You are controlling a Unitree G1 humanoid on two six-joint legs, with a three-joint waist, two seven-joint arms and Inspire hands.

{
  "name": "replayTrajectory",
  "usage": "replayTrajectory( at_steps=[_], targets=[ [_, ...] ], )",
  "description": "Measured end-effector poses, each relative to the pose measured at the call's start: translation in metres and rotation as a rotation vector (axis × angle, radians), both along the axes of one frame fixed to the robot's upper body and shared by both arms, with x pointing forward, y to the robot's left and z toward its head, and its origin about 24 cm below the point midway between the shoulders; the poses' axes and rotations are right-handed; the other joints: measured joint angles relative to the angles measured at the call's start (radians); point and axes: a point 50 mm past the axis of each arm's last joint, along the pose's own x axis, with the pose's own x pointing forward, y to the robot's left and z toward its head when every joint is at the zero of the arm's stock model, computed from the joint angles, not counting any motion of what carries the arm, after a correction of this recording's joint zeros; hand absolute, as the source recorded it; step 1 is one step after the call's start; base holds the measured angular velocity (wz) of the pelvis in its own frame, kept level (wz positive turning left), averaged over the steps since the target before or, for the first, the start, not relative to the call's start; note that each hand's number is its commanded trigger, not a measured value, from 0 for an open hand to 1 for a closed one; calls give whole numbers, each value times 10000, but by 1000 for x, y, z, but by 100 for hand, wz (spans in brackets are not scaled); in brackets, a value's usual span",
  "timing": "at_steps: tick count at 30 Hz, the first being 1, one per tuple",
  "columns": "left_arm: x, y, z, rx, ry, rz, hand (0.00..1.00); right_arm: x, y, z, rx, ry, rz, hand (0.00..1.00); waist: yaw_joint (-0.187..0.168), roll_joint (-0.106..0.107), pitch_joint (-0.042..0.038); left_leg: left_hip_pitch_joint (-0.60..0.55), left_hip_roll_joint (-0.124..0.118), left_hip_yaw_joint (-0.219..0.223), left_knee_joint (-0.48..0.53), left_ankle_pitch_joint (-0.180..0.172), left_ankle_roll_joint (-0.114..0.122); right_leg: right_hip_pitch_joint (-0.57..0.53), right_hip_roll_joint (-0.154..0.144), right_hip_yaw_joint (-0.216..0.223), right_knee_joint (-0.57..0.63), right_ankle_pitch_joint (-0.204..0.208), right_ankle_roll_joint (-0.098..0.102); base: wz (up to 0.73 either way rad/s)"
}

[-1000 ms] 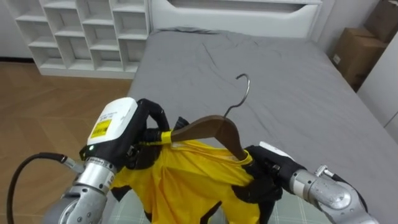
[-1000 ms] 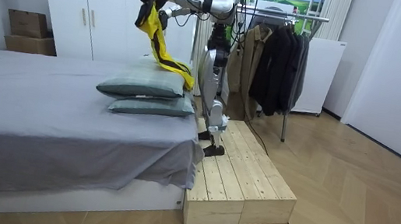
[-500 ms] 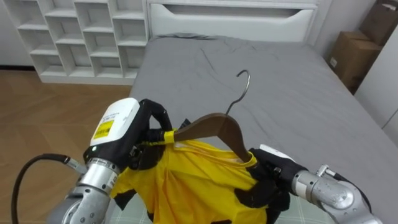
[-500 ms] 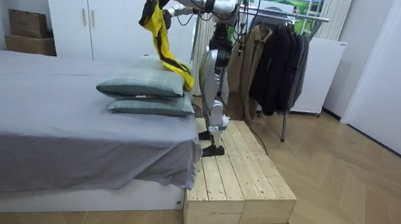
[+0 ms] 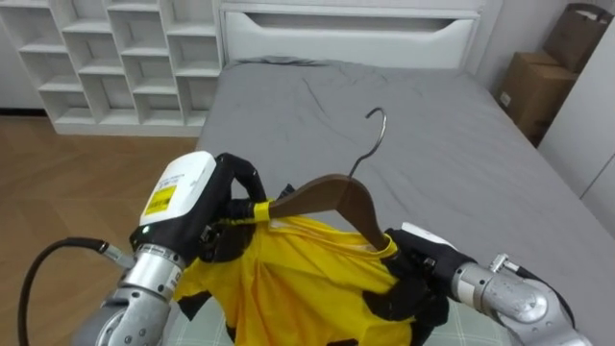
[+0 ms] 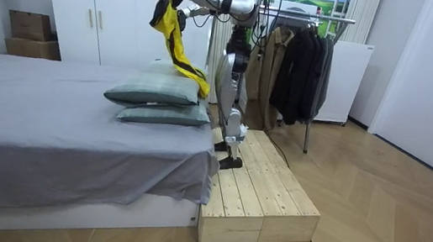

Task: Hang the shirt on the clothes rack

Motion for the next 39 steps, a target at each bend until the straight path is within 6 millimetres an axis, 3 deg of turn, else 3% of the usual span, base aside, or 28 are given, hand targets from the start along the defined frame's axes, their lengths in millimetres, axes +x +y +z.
replayTrajectory(
  at_steps=[2, 3, 39],
  targets=[
    [0, 0, 0, -2, 9, 6, 23, 0, 0, 0, 0, 0, 0, 100, -48, -1, 0, 1, 0, 4, -1, 0, 0, -2, 0, 8, 0, 0, 0, 0],
    [0, 0, 0, -4, 11, 7, 0, 0, 0, 0, 0, 0, 0, 100, -75, -1, 0, 2, 0, 11, -1, 0, 0, -3, 1, 15, -1, 0, 0, 0],
    [2, -1, -9, -1611, 593, 15, 0, 1, -9, 8, 33, -387, -388, 100, -91, 67, -20, 61, 5, 58, -5, -1, 0, 26, 27, 25, 15, 1, -1, 0]
  ],
)
